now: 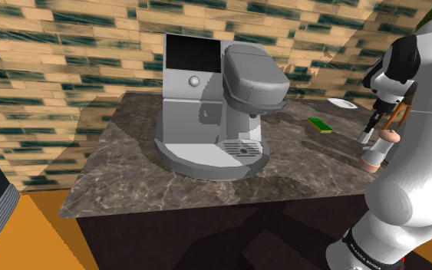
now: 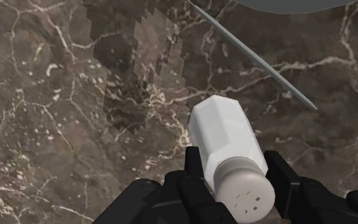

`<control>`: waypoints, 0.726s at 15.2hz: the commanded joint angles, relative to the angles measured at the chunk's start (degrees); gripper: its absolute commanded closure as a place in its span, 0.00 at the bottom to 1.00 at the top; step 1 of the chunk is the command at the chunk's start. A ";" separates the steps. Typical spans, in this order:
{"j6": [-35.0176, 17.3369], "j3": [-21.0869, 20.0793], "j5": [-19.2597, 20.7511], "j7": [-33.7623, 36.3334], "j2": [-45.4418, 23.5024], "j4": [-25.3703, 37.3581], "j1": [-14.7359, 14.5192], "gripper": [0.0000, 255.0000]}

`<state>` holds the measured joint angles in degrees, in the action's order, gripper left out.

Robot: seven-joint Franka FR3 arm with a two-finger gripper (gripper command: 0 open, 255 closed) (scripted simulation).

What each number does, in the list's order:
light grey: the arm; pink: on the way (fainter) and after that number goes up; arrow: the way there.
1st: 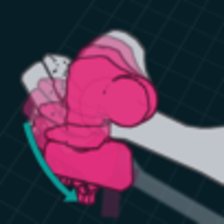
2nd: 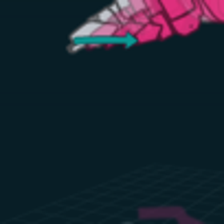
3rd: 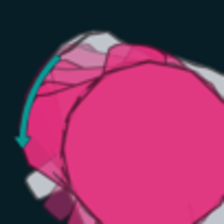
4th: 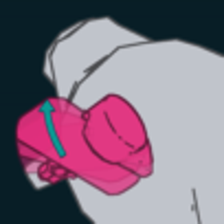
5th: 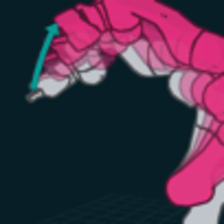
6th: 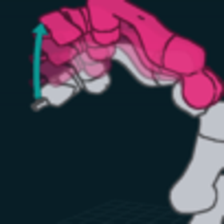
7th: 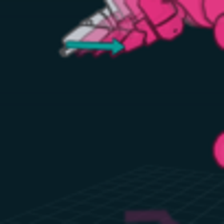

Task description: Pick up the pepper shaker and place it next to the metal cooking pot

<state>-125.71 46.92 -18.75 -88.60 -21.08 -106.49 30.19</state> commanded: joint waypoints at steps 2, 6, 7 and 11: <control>-0.06 -0.01 -0.02 -0.01 -0.01 -0.03 0.00 1.00; -0.06 -0.01 -0.02 -0.01 -0.01 -0.04 0.00 0.00; -0.06 -0.01 -0.02 -0.01 -0.01 -0.04 0.00 0.00; 1.33 0.62 1.11 0.70 1.17 0.52 -0.58 0.00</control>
<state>-125.01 47.17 -18.33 -88.36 -20.67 -106.05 30.05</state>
